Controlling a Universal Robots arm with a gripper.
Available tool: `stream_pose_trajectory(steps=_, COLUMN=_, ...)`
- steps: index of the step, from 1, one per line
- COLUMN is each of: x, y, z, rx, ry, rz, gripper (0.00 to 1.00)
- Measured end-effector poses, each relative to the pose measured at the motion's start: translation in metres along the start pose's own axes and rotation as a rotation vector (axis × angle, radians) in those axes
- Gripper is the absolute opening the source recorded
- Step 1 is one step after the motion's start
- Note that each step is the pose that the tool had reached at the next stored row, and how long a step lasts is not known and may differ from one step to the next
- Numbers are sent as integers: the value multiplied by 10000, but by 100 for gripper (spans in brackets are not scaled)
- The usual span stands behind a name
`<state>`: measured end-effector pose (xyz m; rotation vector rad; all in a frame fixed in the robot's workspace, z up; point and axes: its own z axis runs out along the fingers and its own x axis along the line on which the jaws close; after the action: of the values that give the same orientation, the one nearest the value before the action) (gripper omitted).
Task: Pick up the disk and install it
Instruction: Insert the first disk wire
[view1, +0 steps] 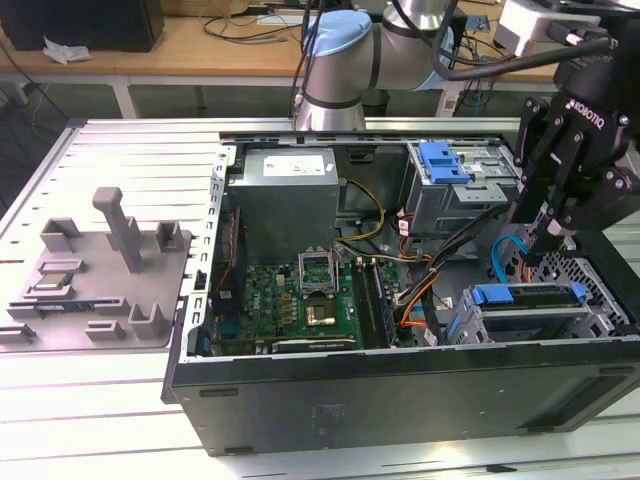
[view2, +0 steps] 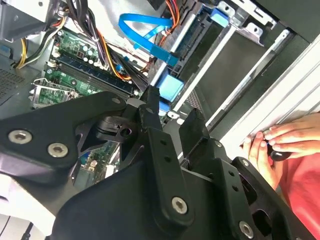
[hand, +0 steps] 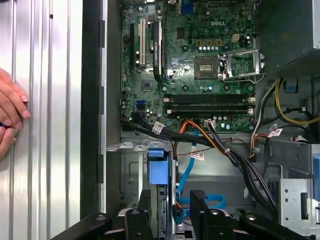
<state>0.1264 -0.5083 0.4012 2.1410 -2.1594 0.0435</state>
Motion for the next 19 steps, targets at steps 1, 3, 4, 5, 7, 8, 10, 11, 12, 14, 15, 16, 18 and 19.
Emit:
stream_pose_trajectory(steps=1, x=-23, y=-8, z=-1, rx=1, ry=33, rz=1, gripper=44)
stream_pose_trajectory(steps=3, x=-83, y=-30, z=-5, rx=0, ry=123, rz=7, gripper=44)
stream_pose_trajectory(steps=4, x=-107, y=-43, z=-6, rx=0, ry=159, rz=10, gripper=44)
stream_pose_trajectory(steps=5, x=-124, y=-54, z=-6, rx=-1, ry=182, rz=13, gripper=44)
stream_pose_trajectory(steps=7, x=-157, y=-79, z=-7, rx=-3, ry=233, rz=24, gripper=44)
stream_pose_trajectory(steps=8, x=-170, y=-90, z=-8, rx=-4, ry=257, rz=29, gripper=44)
stream_pose_trajectory(steps=10, x=-203, y=-121, z=-11, rx=-5, ry=295, rz=45, gripper=44)
stream_pose_trajectory(steps=11, x=-230, y=-154, z=-13, rx=-6, ry=315, rz=61, gripper=44)
stream_pose_trajectory(steps=12, x=-250, y=-184, z=-13, rx=-9, ry=331, rz=76, gripper=44)
stream_pose_trajectory(steps=14, x=-276, y=-222, z=-15, rx=-10, ry=354, rz=95, gripper=44)
stream_pose_trajectory(steps=15, x=-298, y=-248, z=-16, rx=-12, ry=366, rz=111, gripper=44)
stream_pose_trajectory(steps=16, x=-317, y=-273, z=-17, rx=-14, ry=375, rz=128, gripper=44)
stream_pose_trajectory(steps=18, x=-329, y=-312, z=-14, rx=-21, ry=379, rz=190, gripper=44)
stream_pose_trajectory(steps=19, x=-336, y=-339, z=-11, rx=-31, ry=377, rz=279, gripper=44)
